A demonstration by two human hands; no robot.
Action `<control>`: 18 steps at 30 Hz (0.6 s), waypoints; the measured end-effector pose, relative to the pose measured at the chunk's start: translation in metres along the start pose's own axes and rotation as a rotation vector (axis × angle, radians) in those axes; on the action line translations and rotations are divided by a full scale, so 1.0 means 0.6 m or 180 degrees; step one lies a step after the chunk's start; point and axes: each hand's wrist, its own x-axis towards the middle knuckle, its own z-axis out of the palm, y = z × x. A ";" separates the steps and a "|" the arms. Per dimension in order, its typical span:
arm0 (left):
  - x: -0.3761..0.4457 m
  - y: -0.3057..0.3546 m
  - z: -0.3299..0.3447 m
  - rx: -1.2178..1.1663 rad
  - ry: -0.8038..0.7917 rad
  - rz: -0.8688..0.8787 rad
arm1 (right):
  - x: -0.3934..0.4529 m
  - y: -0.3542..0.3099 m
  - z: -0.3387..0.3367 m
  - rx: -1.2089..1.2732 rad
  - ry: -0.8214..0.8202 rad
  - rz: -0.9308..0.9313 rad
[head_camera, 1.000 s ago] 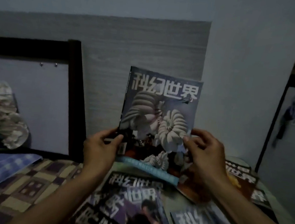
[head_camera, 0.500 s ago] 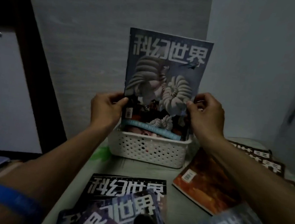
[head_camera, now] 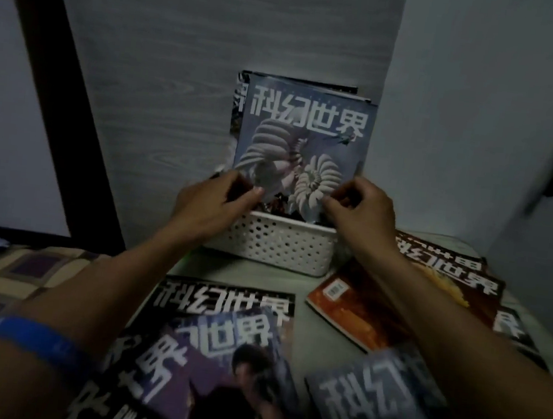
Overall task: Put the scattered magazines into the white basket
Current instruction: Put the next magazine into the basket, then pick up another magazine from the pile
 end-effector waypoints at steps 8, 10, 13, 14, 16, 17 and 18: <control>-0.169 -0.002 -0.046 -0.0484 -0.0688 0.0259 | -0.160 -0.044 -0.071 -0.0752 -0.0894 -0.0958; -0.222 -0.015 -0.048 -0.0212 -0.0800 0.0305 | -0.207 -0.046 -0.079 -0.1081 -0.1444 -0.1200; -0.281 -0.020 -0.069 0.0111 -0.0923 0.0363 | -0.257 -0.055 -0.100 -0.1405 -0.1919 -0.1369; -0.294 -0.016 -0.078 0.0133 -0.0869 0.0402 | -0.270 -0.058 -0.108 -0.1368 -0.1944 -0.1322; -0.315 -0.006 -0.098 0.0237 -0.0601 0.0440 | -0.293 -0.063 -0.122 -0.1294 -0.1914 -0.1237; -0.329 -0.001 -0.108 0.0321 -0.0487 0.0406 | -0.304 -0.067 -0.130 -0.1318 -0.1897 -0.1242; -0.344 0.001 -0.118 0.0376 -0.0484 0.0322 | -0.314 -0.072 -0.137 -0.1427 -0.1853 -0.1321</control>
